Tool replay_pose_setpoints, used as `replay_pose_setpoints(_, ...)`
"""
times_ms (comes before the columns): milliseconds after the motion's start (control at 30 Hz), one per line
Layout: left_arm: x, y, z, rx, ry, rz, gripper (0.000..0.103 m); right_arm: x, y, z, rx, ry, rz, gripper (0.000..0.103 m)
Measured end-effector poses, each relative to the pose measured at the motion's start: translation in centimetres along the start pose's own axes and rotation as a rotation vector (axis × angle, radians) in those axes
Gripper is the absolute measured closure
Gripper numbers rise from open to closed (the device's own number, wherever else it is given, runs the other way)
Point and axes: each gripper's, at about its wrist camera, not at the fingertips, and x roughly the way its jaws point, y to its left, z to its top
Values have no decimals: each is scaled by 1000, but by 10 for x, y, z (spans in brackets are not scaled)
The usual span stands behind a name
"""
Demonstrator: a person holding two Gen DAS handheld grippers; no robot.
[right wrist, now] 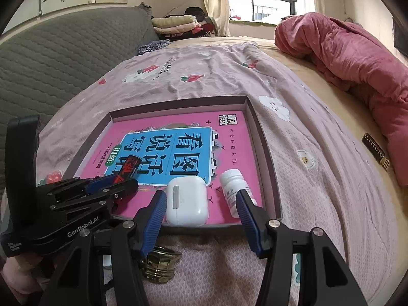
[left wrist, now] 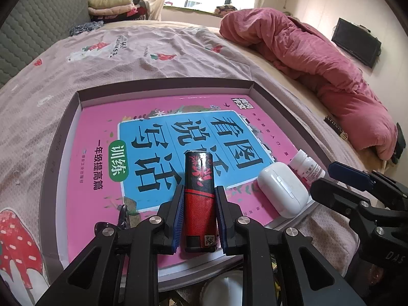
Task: Organize rigid objects
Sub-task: 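Lower the lighter and earbud case onto the workbook and open both grippers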
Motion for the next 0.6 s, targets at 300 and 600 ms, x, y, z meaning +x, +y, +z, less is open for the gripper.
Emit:
replay_pose_setpoints(300, -1, 17, 5, -84, 15, -40, 79, -5, -4, -2, 14, 4, 1, 47)
replay_pose_setpoints(600, 0, 18, 5, -77, 17, -29, 76, -6, 2, -4, -3, 12, 7, 47)
